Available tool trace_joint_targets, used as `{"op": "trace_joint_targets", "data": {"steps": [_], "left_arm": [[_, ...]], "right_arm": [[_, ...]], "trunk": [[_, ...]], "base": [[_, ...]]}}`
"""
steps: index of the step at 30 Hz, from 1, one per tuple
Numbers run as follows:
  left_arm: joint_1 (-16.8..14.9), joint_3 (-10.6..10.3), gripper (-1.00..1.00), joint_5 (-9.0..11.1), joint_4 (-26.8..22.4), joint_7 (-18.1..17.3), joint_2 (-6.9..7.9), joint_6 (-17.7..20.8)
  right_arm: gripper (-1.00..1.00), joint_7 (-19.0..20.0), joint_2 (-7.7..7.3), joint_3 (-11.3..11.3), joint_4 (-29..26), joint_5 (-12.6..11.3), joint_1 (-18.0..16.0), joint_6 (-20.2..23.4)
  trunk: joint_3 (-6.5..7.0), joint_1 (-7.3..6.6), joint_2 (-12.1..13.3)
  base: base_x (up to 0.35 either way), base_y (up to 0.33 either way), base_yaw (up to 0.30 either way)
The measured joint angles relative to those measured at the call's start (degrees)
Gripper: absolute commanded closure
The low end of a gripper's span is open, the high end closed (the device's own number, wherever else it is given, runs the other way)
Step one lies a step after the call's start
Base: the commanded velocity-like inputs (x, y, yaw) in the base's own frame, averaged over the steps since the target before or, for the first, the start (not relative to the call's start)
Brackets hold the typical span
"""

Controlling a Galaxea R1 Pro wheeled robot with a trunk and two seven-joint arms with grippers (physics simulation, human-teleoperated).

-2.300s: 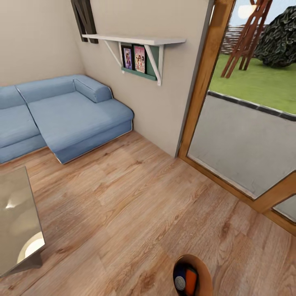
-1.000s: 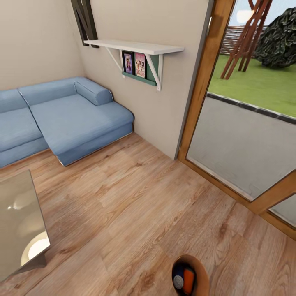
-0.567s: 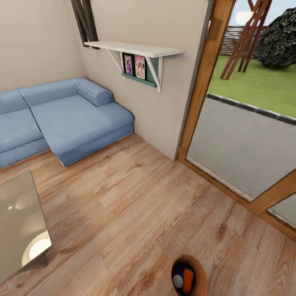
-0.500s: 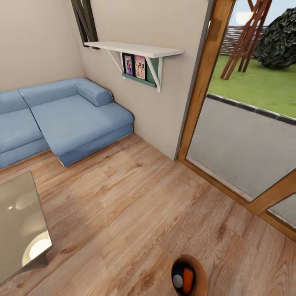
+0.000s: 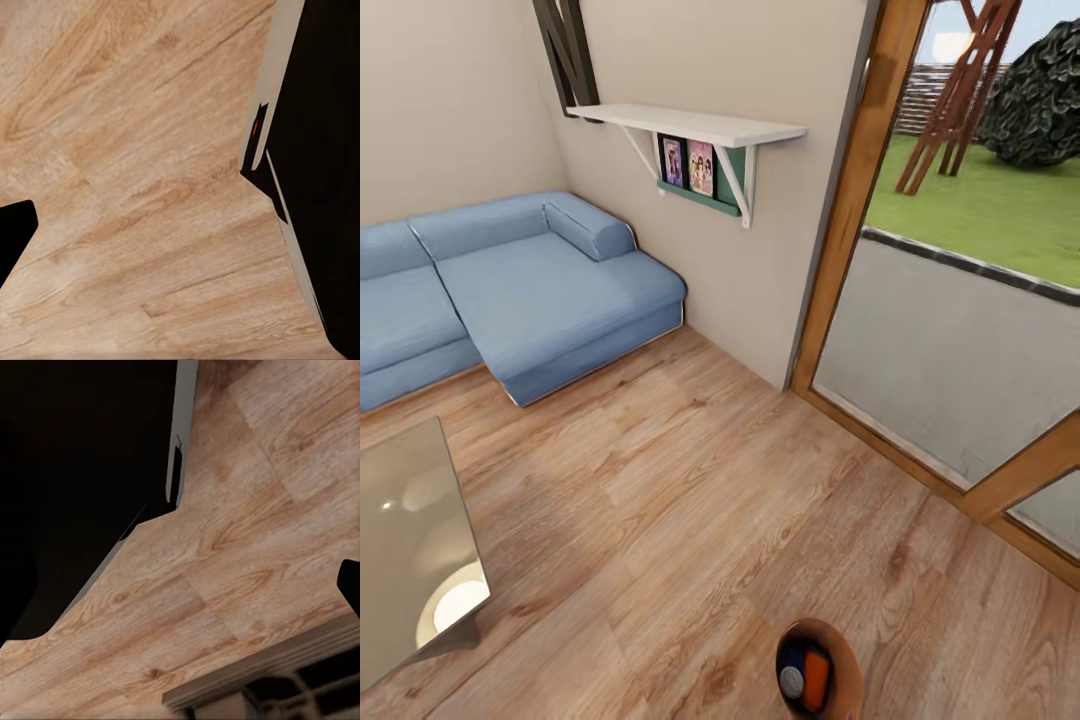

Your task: Put the three can of soda from the living room inside the tash can in the kitchen.

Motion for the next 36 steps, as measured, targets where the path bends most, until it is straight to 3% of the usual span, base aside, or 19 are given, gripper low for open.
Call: {"op": "trace_joint_targets", "data": {"steps": [36], "left_arm": [[0.0, 0.0, -1.0, 0.0, 0.0, -1.06, -0.13, 0.36]], "right_arm": [[-1.0, -0.74, 0.12, 0.8, 0.83, 0.05, 0.0, 0.02]], "trunk": [[6.46, -7.91, 14.44]], "base": [[0.0, 0.0, 0.0]]}}
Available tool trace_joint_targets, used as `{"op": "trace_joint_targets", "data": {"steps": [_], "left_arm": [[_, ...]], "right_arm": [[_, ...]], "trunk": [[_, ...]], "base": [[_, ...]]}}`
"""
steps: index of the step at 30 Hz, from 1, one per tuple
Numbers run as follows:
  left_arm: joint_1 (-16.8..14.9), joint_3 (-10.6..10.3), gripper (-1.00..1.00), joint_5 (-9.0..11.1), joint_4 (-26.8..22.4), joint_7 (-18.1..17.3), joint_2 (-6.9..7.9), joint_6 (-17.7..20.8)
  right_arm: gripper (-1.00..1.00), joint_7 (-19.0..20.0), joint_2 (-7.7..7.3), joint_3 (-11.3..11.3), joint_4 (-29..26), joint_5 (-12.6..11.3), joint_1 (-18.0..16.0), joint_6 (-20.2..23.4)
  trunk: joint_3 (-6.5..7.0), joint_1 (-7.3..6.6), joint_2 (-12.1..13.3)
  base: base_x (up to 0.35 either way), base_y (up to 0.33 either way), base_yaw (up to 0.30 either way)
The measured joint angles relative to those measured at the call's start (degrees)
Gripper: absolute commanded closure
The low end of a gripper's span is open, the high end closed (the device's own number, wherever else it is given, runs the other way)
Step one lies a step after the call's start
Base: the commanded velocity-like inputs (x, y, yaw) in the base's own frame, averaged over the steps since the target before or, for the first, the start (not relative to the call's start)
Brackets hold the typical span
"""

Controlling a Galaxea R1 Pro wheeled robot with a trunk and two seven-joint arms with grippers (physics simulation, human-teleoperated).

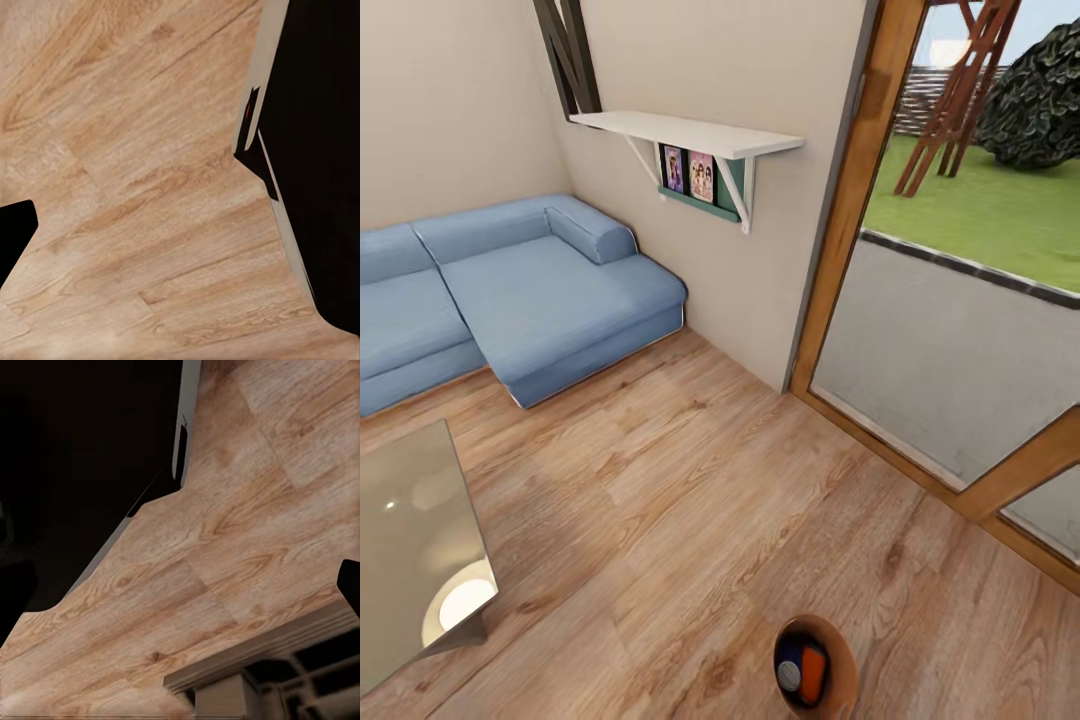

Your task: Put the three can of soda from the living room inside the tash can in the kitchen.

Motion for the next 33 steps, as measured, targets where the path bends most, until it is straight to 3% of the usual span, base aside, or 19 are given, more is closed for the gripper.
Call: {"op": "trace_joint_targets", "data": {"steps": [21, 33], "left_arm": [[0.0, -0.08, -1.0, 0.0, 0.0, 0.0, -0.56, 0.06], [0.0, -0.09, -1.0, 0.0, 0.0, 0.0, -0.65, -0.01]], "right_arm": [[-1.0, -0.11, -0.04, 0.93, 1.47, 0.0, 0.0, 0.0], [-1.0, -0.19, -0.04, 2.75, 1.56, 0.64, 0.0, 0.0]], "trunk": [[3.77, -4.61, 8.42], [3.78, -4.62, 8.45]], "base": [[0.0, 0.0, 0.0], [0.0, 0.0, 0.0]]}}
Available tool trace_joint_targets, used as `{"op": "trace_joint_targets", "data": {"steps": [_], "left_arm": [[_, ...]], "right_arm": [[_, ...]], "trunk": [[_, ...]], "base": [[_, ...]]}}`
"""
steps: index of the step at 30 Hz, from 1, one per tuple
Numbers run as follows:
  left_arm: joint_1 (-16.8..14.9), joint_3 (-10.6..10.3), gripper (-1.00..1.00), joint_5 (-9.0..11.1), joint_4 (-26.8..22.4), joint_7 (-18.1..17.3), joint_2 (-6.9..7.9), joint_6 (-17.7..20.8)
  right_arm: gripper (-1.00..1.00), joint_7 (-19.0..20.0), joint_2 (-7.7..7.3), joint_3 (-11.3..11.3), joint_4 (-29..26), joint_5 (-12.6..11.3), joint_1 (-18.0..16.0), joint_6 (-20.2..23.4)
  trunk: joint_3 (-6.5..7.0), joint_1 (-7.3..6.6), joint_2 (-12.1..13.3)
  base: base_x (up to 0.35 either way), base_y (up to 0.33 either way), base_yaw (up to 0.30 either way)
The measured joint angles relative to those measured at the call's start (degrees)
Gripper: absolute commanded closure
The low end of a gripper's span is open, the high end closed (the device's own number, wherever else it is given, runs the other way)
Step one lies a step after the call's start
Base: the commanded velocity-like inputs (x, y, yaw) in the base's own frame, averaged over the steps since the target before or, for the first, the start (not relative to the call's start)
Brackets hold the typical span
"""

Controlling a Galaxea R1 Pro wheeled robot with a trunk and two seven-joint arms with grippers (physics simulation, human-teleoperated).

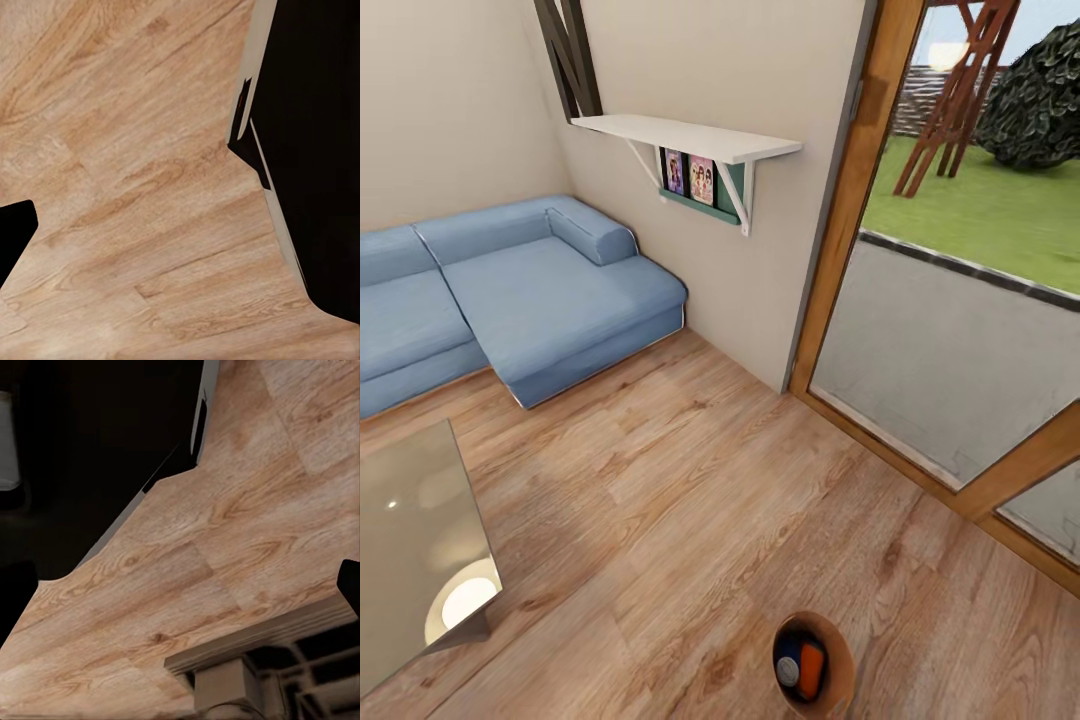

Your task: Put the three can of soda from the living room inside the tash can in the kitchen.

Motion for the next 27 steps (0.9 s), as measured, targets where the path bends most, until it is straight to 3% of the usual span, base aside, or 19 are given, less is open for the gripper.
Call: {"op": "trace_joint_targets", "data": {"steps": [27], "left_arm": [[0.0, 0.0, -1.0, 0.03, -0.02, 0.0, -0.06, -0.18]], "right_arm": [[-1.0, -0.01, 0.05, 0.22, -0.03, 0.15, 0.0, -0.02]], "trunk": [[0.0, 0.0, 0.0]], "base": [[0.0, 0.0, 0.0]]}}
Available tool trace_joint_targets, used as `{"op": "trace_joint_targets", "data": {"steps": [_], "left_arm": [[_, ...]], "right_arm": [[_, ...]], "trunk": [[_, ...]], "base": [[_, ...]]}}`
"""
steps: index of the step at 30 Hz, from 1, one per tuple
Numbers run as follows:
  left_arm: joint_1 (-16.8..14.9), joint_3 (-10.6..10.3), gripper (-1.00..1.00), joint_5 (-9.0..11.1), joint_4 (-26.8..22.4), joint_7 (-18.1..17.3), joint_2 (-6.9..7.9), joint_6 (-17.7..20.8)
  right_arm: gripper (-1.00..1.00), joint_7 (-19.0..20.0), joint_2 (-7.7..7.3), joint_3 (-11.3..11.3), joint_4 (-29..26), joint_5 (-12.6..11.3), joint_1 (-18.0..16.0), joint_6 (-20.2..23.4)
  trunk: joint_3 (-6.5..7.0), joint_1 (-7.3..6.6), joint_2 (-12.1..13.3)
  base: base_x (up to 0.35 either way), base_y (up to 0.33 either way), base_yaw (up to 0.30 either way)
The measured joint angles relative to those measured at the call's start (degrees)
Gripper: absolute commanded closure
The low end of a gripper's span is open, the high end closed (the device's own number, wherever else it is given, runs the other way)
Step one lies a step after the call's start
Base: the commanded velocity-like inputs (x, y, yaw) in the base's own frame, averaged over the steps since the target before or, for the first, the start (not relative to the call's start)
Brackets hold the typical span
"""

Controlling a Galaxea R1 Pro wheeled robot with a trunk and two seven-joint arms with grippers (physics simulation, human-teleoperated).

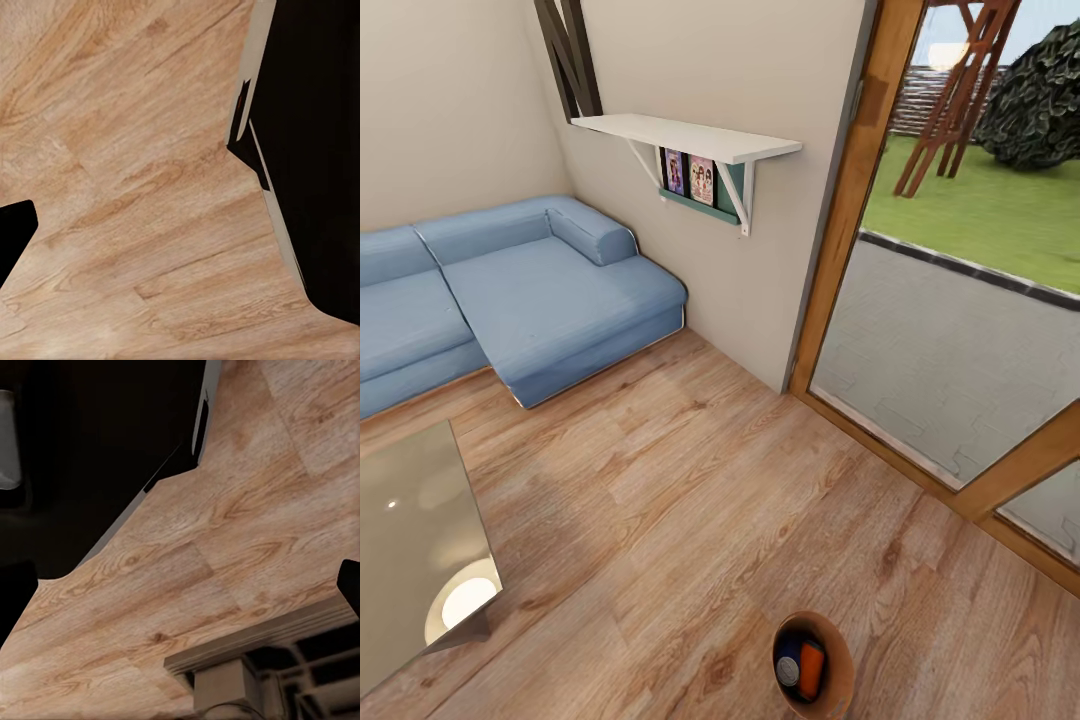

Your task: Put the three can of soda from the living room inside the tash can in the kitchen.

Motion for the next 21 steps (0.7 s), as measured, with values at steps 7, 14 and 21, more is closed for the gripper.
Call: {"op": "trace_joint_targets", "data": {"steps": [7, 14, 21], "left_arm": [[-0.04, 0.06, -1.0, 0.13, -0.33, 0.22, -1.05, -0.06], [-0.16, 0.09, -1.0, 0.24, -0.48, 0.49, -1.16, 0.12], [-0.17, 0.11, -1.0, 0.36, -0.51, 0.56, -1.18, 0.13]], "right_arm": [[-1.0, 0.0, 0.22, -0.16, -0.86, -0.62, 0.0, -0.25], [-1.0, -0.12, 0.31, -0.36, -1.09, -0.84, 0.0, -0.4], [-1.0, -0.24, 0.26, -0.63, -0.99, -0.74, 0.0, -0.42]], "trunk": [[0.0, 0.0, 0.0], [0.0, 0.0, 0.0], [0.0, 0.0, 0.0]], "base": [[0.0, 0.0, 0.0], [0.0, 0.0, 0.0], [0.0, 0.0, 0.0]]}}
